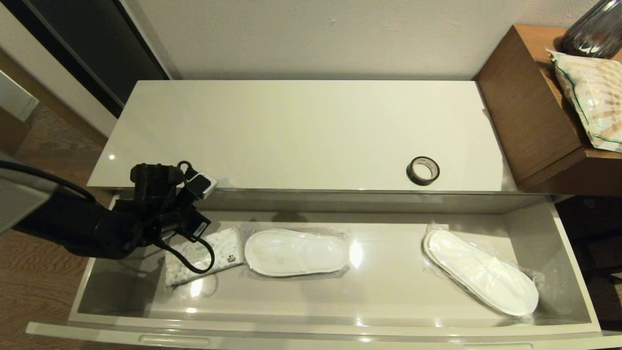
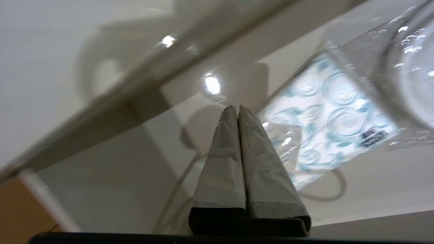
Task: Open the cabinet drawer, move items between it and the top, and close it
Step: Take out the tissue from the drawer
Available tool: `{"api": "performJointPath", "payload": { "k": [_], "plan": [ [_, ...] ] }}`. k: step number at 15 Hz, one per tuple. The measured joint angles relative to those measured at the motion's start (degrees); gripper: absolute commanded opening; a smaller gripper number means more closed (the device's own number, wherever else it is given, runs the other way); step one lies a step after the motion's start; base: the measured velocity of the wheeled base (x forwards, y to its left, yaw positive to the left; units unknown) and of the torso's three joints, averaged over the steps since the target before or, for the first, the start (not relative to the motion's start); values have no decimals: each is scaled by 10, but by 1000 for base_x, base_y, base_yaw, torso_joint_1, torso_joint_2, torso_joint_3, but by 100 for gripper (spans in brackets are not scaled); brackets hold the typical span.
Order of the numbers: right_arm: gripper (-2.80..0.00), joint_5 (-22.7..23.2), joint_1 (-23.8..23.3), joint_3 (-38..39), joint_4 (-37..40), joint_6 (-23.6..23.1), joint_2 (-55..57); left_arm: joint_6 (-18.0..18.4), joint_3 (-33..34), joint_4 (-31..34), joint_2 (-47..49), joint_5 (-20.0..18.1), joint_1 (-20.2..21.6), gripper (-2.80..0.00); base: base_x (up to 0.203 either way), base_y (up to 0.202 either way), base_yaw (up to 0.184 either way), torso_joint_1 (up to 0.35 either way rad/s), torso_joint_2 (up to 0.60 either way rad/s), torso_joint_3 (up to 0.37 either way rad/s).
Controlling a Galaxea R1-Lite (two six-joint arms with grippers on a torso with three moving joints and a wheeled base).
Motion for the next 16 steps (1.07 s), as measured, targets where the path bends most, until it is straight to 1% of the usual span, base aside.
{"api": "performJointPath", "payload": {
  "k": [2,4,6,7,8,9,10,13,16],
  "plan": [
    [-280,0,0,0,0,0,0,-9,13,-32,2,-1,-1,-280,0,0,0,0,0,0],
    [-280,0,0,0,0,0,0,-23,22,-45,5,6,-2,-280,0,0,0,0,0,0],
    [-280,0,0,0,0,0,0,-36,28,-58,6,57,-14,-280,0,0,0,0,0,0],
    [-280,0,0,0,0,0,0,-41,31,-58,5,74,-18,-280,0,0,0,0,0,0],
    [-280,0,0,0,0,0,0,-52,32,-64,7,70,-19,-280,0,0,0,0,0,0],
    [-280,0,0,0,0,0,0,-69,33,-72,11,49,-20,-280,0,0,0,0,0,0],
    [-280,0,0,0,0,0,0,-77,33,-78,14,39,-20,-280,0,0,0,0,0,0],
    [-280,0,0,0,0,0,0,-78,33,-77,18,36,-21,-280,0,0,0,0,0,0],
    [-280,0,0,0,0,0,0,-77,34,-79,23,42,-26,-280,0,0,0,0,0,0]
  ]
}}
